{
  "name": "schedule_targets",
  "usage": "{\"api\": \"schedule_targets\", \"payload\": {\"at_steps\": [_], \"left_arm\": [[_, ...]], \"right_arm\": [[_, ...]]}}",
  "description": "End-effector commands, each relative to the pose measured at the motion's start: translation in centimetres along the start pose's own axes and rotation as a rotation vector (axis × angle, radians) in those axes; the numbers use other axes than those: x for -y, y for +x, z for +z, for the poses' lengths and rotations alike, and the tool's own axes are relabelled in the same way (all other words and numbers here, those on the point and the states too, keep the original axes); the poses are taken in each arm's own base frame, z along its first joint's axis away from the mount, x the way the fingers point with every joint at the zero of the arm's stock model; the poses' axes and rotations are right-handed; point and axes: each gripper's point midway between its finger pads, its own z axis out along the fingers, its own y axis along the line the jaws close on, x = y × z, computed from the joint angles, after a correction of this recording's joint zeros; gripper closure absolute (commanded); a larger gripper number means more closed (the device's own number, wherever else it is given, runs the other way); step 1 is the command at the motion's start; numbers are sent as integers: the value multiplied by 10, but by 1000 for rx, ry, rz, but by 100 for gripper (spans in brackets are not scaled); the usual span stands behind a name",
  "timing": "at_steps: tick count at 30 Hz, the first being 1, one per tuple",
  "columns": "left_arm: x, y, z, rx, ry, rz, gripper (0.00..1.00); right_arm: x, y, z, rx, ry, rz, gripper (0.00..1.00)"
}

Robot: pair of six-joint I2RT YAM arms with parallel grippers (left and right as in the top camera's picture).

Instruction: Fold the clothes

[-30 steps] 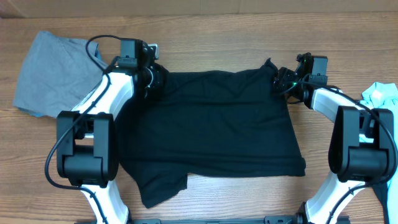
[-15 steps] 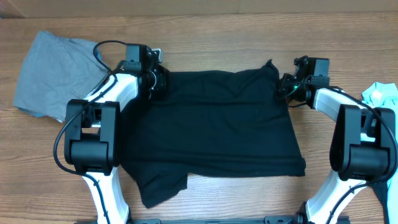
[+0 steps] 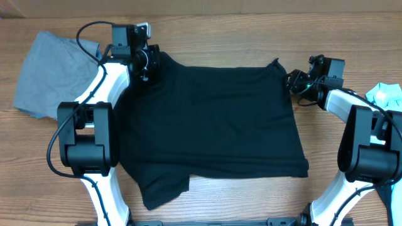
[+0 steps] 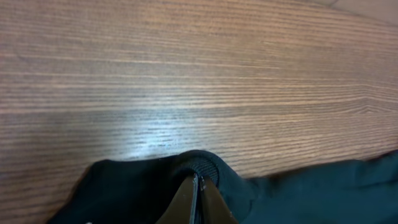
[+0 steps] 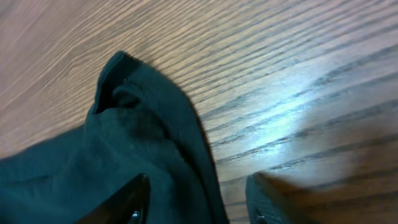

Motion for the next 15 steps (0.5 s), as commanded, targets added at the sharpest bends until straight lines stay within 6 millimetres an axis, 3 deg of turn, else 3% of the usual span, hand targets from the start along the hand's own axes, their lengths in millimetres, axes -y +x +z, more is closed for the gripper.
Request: {"api": "schedule_targets", "payload": {"at_steps": [1,3,5,9,15], "left_arm": [[2,-12,-8,25,-20,-4,96],[-4,-8,-8,12,-53,-1,96],[-12,-4,-9,-5,-96,-9,96],[-15,-1,-9,-15,-109,-6,96],[-20,-2,-11,-11,-106,-89,96]], "right_arm": [[-13,-16,-11,34,-30,-15,45],[-19,-13,-11,20,-63,-15,45],[-30,-14,-12,17,-123,-32,52],[-49,-30,-17,80,-217,-80,60],[-55,-43,-14,144,-208,-118,47]]}}
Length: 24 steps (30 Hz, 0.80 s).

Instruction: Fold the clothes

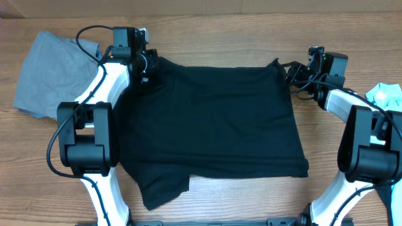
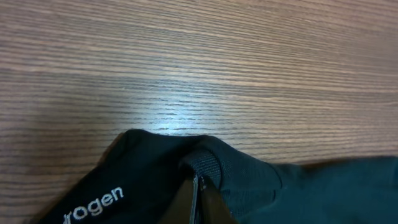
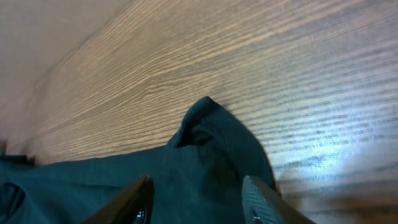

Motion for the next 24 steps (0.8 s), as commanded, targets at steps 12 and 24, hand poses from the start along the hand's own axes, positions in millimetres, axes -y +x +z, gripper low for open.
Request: {"api": "schedule_targets", "payload": {"at_steps": [12,24], "left_arm": [[6,-19,-11,46,38,-84,96],[15,-43,-17,132,125,-49,96]], "right_arm": [[8,14,30,-4,78,-36,44],[17,14,27,-6,107,-17,96]]}}
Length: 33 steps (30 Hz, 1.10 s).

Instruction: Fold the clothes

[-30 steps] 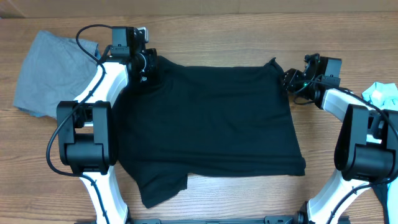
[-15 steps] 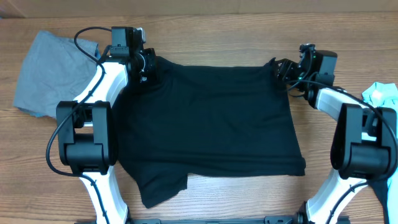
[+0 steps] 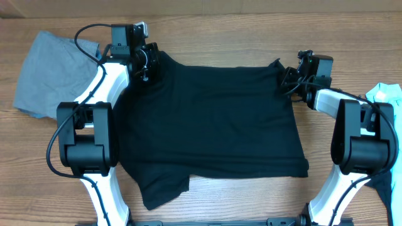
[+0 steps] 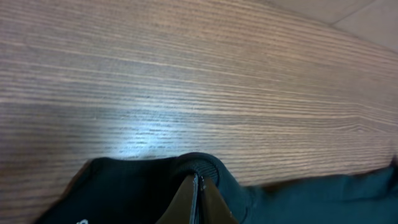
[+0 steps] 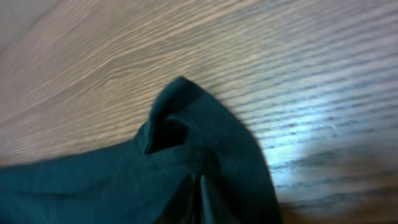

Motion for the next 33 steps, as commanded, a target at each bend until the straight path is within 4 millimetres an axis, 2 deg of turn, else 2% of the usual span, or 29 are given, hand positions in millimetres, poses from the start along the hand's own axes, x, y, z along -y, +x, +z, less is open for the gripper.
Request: {"api": "schedule_targets", "payload": {"at_steps": [1,11,12,13,16,18,21,24,25,26,29,30,31,33], "left_arm": [[-3,-24,-14,58,19,-7,96],[-27,-34,-21,88,-20,-37,95],[-27,-34,-21,87,-19,-37,92],[-27,-34,-21,87,-20,-34,89],[-26,-34,-21,86,-16,-24,73],[-23,-35,-24,84,5,1,62],[-16,-40,-35,74,50,30,57],[4,-39,-66,27,139,66,56],[10,-35,-78,1,146,74,56],[13,-31,-86,-17,141,75,56],[19,-11,-116,-99,82,82,59],[16,-2,-123,-133,33,83,59],[7,13,-131,-189,-57,76,61],[-7,37,-136,-279,-156,59,69]], "right_arm": [[5,-11,-3,24,-2,6,96],[30,-32,-16,70,2,100,95],[31,-32,-17,67,-6,104,85],[30,-32,-18,62,-22,104,69],[26,-32,-24,47,-76,110,49],[26,-34,-34,38,-96,125,44],[25,-40,-56,30,-88,108,42],[15,-43,-92,7,-67,115,41],[8,-41,-108,-12,-60,132,41],[5,-39,-115,-24,-56,139,41],[-4,-16,-144,-112,-2,193,39],[-5,-4,-150,-157,24,216,39],[-2,18,-156,-236,74,253,39],[10,49,-159,-340,175,289,43]]}}
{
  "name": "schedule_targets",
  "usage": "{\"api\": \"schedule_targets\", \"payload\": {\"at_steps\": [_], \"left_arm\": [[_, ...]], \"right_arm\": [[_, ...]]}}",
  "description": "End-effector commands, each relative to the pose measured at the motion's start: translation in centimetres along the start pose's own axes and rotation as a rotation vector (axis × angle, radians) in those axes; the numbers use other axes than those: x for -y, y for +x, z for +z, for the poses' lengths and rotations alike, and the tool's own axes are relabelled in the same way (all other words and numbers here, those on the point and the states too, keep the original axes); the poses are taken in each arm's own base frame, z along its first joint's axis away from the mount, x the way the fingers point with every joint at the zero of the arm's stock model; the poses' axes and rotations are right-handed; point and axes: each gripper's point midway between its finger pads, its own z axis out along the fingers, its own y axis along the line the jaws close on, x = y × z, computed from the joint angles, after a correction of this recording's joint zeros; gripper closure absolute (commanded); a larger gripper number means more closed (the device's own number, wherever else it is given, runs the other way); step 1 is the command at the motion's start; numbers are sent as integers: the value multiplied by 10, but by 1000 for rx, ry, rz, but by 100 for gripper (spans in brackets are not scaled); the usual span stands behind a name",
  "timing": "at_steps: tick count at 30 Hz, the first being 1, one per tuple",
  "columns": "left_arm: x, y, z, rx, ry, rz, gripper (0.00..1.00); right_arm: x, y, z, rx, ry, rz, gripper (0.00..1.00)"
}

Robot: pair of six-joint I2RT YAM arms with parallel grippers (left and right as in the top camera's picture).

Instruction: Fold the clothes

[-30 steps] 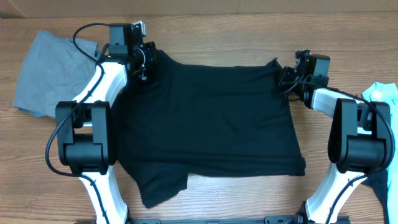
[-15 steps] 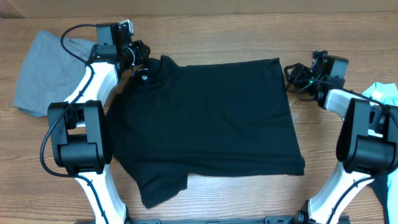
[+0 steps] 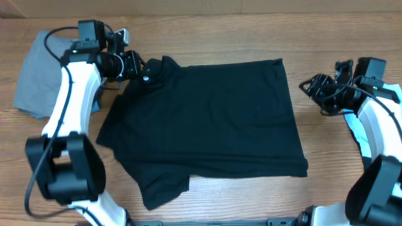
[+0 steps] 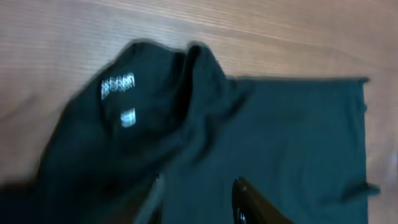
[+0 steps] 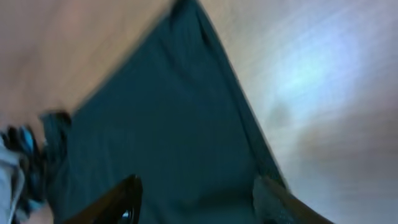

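A black T-shirt (image 3: 207,119) lies spread flat on the wooden table, collar (image 3: 157,64) at the far left, one sleeve at the near left. My left gripper (image 3: 137,64) hovers open just left of the collar. In the left wrist view the shirt's white neck label (image 4: 118,84) shows beyond the left gripper (image 4: 199,199), which holds nothing. My right gripper (image 3: 309,85) is open, to the right of the shirt's far right corner (image 3: 279,61) and apart from it. The right wrist view shows the right gripper (image 5: 196,199) empty above the shirt (image 5: 161,124).
A grey garment (image 3: 31,75) lies crumpled at the far left of the table, beside my left arm. A light blue cloth (image 3: 361,141) shows at the right edge under my right arm. Bare wood (image 3: 339,182) surrounds the shirt.
Both grippers were shut on the shirt's far edge, left on the collar, right on the far right corner. Both are now open and farther outward, and the far edge lies flatter.
At first my left gripper was shut on the collar while the right stood open around the shirt's bunched far right corner. Then the right was shut on that corner. Now both have let go and the shirt lies spread, its corner flat.
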Motion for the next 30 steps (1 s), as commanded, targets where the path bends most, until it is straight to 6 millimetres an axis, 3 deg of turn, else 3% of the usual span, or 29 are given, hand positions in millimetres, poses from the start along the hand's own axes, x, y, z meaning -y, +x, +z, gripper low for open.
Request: {"api": "schedule_targets", "payload": {"at_steps": [1,2,4,6,11,19,22,25,30], "left_arm": [[-13,23,-13,-76,-172,53,73],[-15,32,-9,-111,-179,44,75],[-23,50,2,-176,-184,20,74],[-31,65,13,-226,-190,8,64],[-52,95,35,-313,-227,-22,55],[-89,115,71,-349,-316,-16,60],[-100,119,81,-362,-345,-9,64],[-106,122,90,-376,-350,8,72],[-111,119,101,-359,-348,16,77]], "right_arm": [[32,38,9,-124,175,44,51],[36,48,12,-153,186,55,55],[41,67,17,-205,188,61,51],[45,77,22,-228,190,23,44],[42,85,36,-223,158,-66,44],[41,81,54,-156,141,-140,48],[45,88,59,-171,144,-140,63],[50,83,57,-153,179,-128,93],[64,40,46,-6,271,-58,96]]}}
